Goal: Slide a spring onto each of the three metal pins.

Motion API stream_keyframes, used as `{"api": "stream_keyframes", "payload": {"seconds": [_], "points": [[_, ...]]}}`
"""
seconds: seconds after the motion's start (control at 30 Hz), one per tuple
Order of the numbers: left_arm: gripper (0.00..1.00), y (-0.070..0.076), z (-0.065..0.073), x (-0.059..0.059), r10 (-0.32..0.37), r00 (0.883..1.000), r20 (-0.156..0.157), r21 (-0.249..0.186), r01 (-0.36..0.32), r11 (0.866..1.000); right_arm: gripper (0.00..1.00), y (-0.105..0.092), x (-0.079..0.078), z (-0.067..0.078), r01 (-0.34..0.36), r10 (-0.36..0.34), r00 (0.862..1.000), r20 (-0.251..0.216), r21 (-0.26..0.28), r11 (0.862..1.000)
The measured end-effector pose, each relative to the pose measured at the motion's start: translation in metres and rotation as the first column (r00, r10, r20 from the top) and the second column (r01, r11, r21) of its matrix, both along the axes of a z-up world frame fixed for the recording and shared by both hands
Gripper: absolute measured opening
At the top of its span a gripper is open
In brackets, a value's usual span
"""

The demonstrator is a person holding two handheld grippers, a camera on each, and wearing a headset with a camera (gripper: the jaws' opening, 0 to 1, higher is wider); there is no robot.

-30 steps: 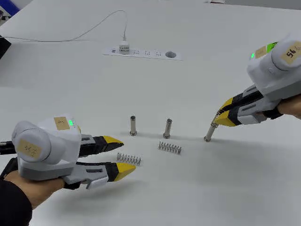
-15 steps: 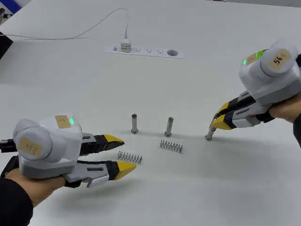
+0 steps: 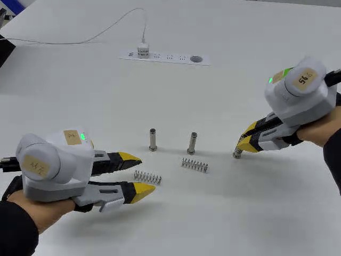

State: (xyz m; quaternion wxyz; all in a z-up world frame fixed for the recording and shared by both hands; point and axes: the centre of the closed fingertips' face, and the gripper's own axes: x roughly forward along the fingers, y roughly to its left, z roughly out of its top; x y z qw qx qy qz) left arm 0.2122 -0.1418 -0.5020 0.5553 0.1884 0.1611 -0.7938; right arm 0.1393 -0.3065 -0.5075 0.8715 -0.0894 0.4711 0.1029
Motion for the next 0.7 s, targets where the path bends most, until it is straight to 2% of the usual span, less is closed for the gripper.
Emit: {"api": "stream_keyframes", "payload": {"seconds": [0.33, 0.7], "points": [[0.36, 0.0002, -0.0004, -0.0006, 0.000, 1.000, -0.001, 0.001, 0.000, 1.000, 0.12, -0.0008, -0.0022, -0.0096, 0.009, -0.009, 1.000, -0.020, -0.008, 1.000], [0.36, 0.0002, 0.0011, -0.0007, 0.000, 1.000, 0.000, -0.001, 0.000, 1.000, 0.15, -0.0005, -0.0024, -0.0098, 0.012, -0.013, 1.000, -0.012, -0.016, 1.000]]}}
